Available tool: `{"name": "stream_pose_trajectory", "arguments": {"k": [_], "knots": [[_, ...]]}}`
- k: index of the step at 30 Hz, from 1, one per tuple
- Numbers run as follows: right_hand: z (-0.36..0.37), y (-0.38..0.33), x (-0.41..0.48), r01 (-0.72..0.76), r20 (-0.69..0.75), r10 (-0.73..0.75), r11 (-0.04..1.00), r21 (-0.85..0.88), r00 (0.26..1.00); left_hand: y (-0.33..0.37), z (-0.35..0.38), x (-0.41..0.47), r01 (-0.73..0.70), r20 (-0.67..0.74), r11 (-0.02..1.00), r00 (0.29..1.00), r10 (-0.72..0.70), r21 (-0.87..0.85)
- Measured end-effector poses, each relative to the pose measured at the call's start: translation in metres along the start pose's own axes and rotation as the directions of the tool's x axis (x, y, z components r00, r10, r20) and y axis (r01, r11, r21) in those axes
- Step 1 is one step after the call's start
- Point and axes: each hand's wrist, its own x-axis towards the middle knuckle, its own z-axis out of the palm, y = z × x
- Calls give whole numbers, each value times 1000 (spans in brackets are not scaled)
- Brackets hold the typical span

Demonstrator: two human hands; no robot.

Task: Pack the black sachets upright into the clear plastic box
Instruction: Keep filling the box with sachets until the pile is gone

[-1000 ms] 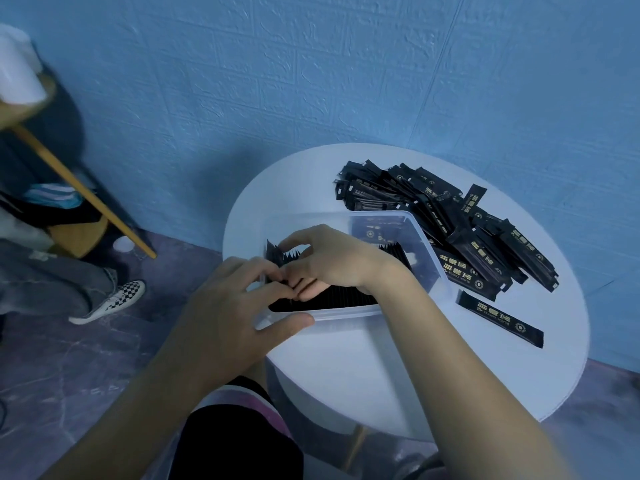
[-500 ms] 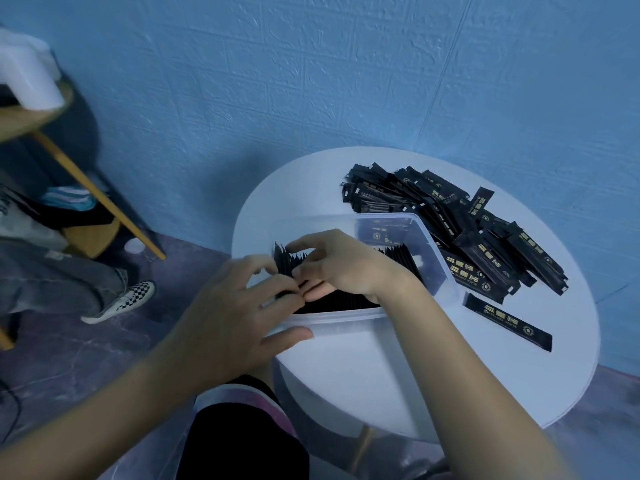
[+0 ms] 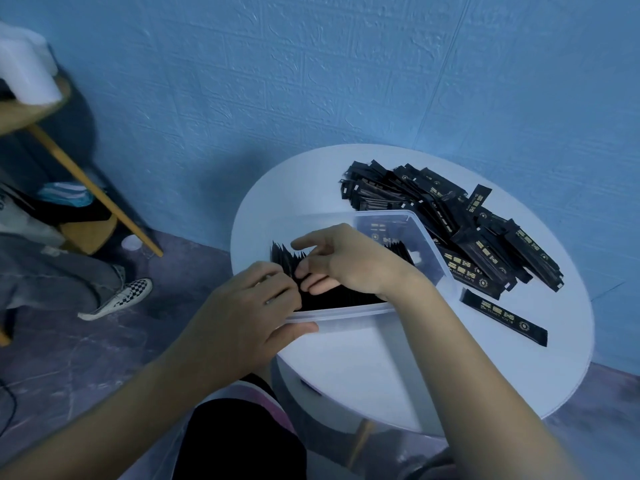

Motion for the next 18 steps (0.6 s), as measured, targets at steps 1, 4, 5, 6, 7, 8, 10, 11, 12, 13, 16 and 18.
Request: {"name": "stream_pose_trajectory", "arguments": {"k": [1,4,5,6,7,8,10,11,12,13,16,18], "knots": [[-3,1,-2,-1,-2,1,1000,-8,1000,0,0,2,4,10,1000,1000,-4,-9],[-5,3,-4,2,21,-1,999,-51,1000,-1,5,2,-34,15,999,999,34,18],[-4,3,-4,6,36,-4,998,-61,999,-1,6,1,-35,25,999,999,35,9],[-3,3,-4,11,48,-8,998,-66,999,-3,8,-1,-22,35,1000,999,23,-1],[-1,2,-2,16,56,-13,998,-67,998,-4,8,-2,-13,34,1000,999,14,-15],[0,2,-1,19,60,-15,998,-66,998,-5,10,-4,9,31,1000,999,-8,-15],[0,2,2,19,61,-16,998,-60,998,-7,12,-6,61,19,998,998,-61,-2],[0,3,2,18,62,-15,998,-53,998,-6,12,-6,91,14,996,996,-91,7],[0,3,3,16,63,-14,999,-45,998,-5,11,-6,120,8,993,993,-120,10],[0,3,3,16,63,-13,999,-39,998,-4,10,-6,150,6,989,989,-150,7],[2,3,4,6,53,-5,1000,-24,999,-1,9,-6,254,29,967,967,-253,-8],[2,3,4,1,51,0,1000,-16,999,0,8,-6,315,53,948,948,-313,-41]]}}
